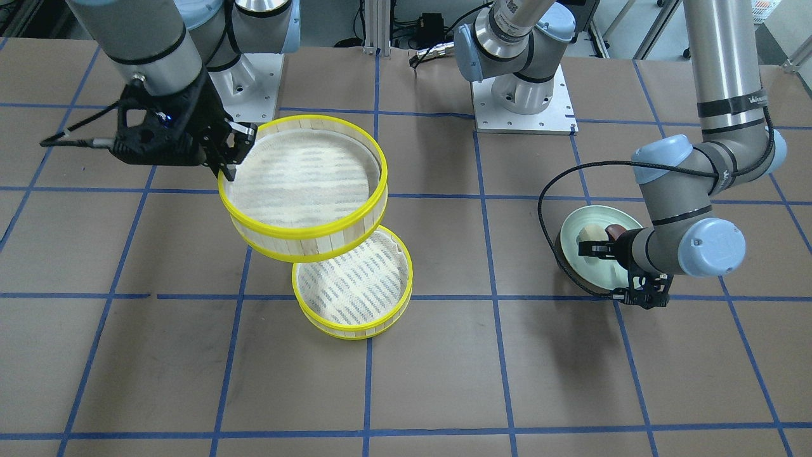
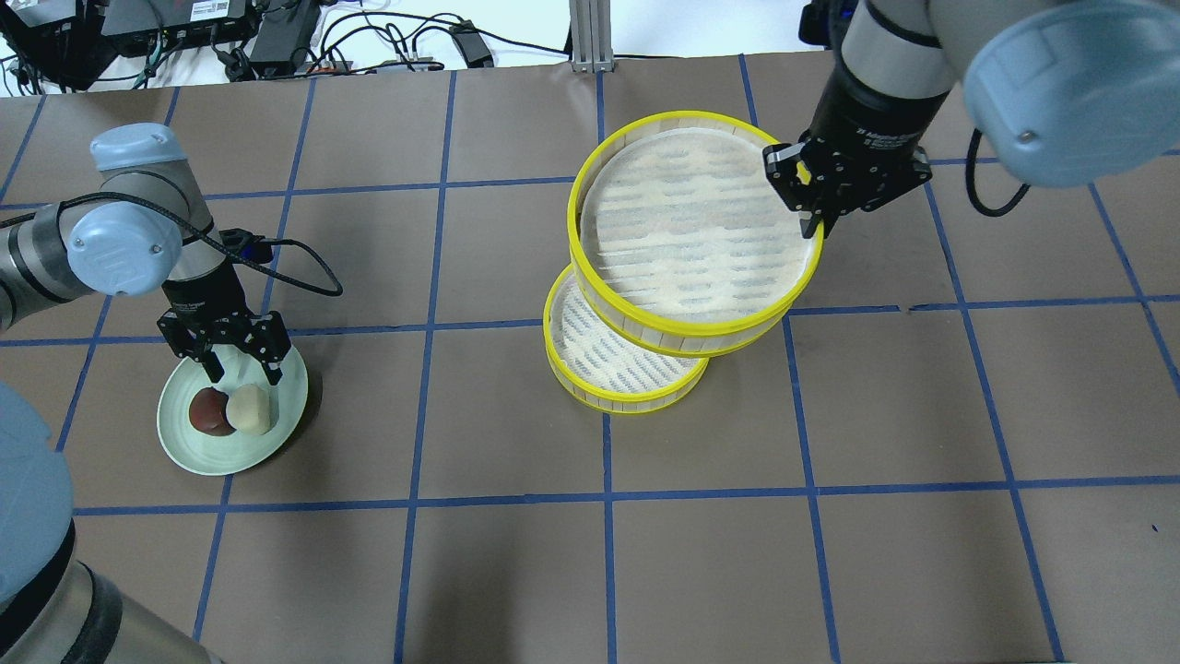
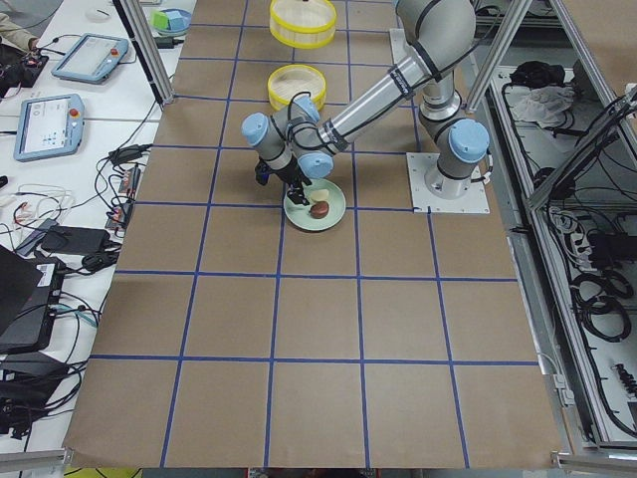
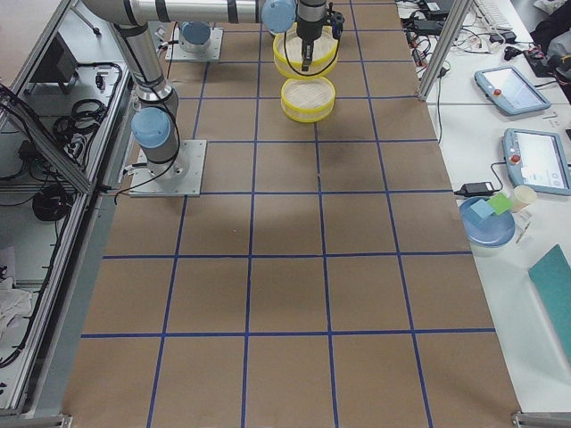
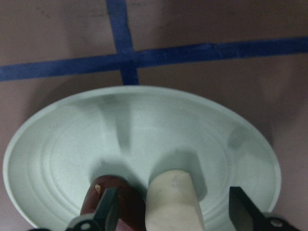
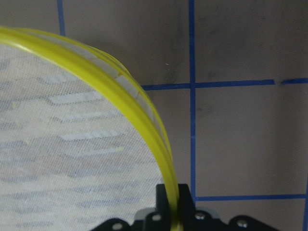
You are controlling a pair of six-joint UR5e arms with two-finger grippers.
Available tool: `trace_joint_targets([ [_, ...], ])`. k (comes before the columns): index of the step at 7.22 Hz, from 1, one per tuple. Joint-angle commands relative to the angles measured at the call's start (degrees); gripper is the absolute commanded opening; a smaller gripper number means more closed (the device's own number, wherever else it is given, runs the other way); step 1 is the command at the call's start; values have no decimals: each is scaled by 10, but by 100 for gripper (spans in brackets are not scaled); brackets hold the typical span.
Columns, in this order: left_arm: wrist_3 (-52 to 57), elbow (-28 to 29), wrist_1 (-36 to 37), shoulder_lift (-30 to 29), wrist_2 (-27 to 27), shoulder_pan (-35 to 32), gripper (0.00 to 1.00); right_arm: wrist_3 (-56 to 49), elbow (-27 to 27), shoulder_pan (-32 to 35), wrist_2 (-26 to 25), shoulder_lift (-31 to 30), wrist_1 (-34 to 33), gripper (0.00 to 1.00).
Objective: Place buns in different layers of steamer
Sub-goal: 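Lift top steamer tier with right gripper while left gripper grasps white bun, then set top tier beside bottom tier while left gripper lifts white bun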
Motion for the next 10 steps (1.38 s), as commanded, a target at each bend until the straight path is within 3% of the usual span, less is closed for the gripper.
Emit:
trace_joint_targets([
  [1,0,1,0,-4,-3,0,83,-24,-12,-8,-43,-30,65,5],
  [3,5,1,0,-6,-5,0,79,-40,-12,-21,-54,-29,72,5],
  [5,25,1,-1,-10,-9,0,60,-81,-12,-53,-59,-29,73,4],
  [6,25,1,-1,-11,-9,0,60,-82,-12,-63,-56,-29,73,4],
  [7,25,1,-1,-12,-9,0,41,-90,-12,-74,-57,-30,74,3],
  [8,25,6,-6,-12,-7,0,4,-91,-12,-77,-56,-30,79,4],
  [10,26,8,-7,-12,-7,1,0,-91,-12,-77,-60,-30,81,4],
])
